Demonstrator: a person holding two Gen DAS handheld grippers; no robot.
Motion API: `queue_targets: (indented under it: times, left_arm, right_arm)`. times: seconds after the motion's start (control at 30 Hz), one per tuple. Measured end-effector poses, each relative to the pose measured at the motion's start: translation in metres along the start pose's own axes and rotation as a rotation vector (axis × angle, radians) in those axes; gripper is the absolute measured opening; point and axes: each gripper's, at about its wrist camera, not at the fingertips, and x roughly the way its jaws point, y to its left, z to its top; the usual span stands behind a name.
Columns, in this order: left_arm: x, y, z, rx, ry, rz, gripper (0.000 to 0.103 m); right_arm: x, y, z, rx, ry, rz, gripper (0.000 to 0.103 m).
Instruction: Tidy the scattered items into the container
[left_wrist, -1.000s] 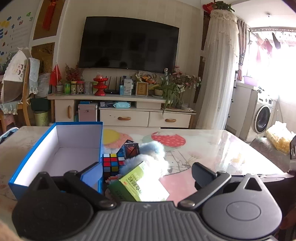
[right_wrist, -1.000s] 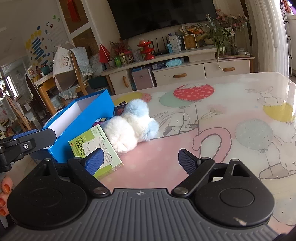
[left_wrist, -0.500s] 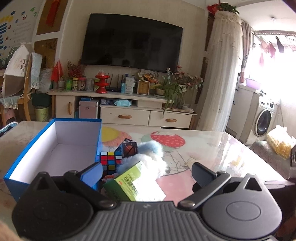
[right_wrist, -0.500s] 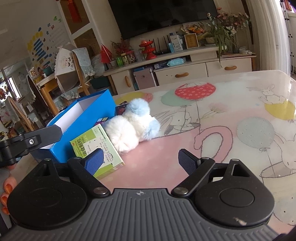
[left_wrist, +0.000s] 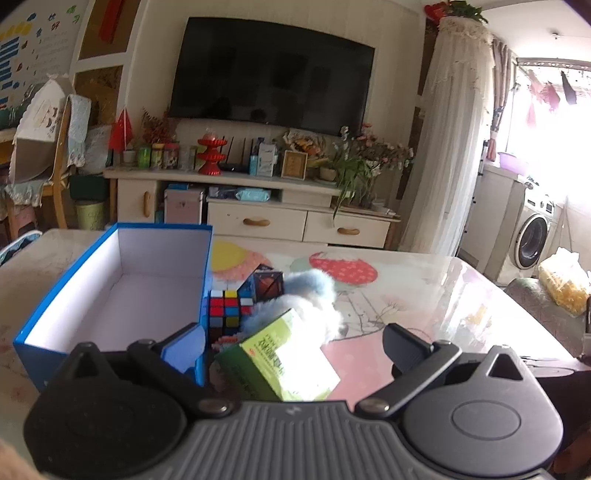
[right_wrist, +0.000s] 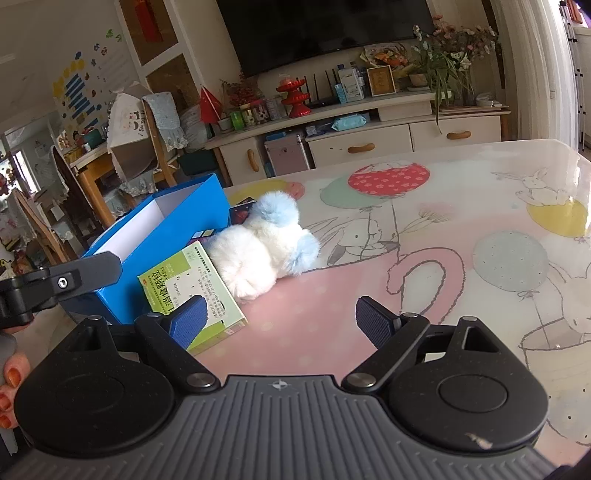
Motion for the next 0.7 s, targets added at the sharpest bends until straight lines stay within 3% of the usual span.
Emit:
queue_targets:
  times: [0.7]
  left_arm:
    - [0.010, -0.001, -0.017, -0.028, 0.065, -0.033, 0.101]
  right_arm:
    - [0.009, 0.003, -0.005, -0.031, 0.010, -0.069, 0.103]
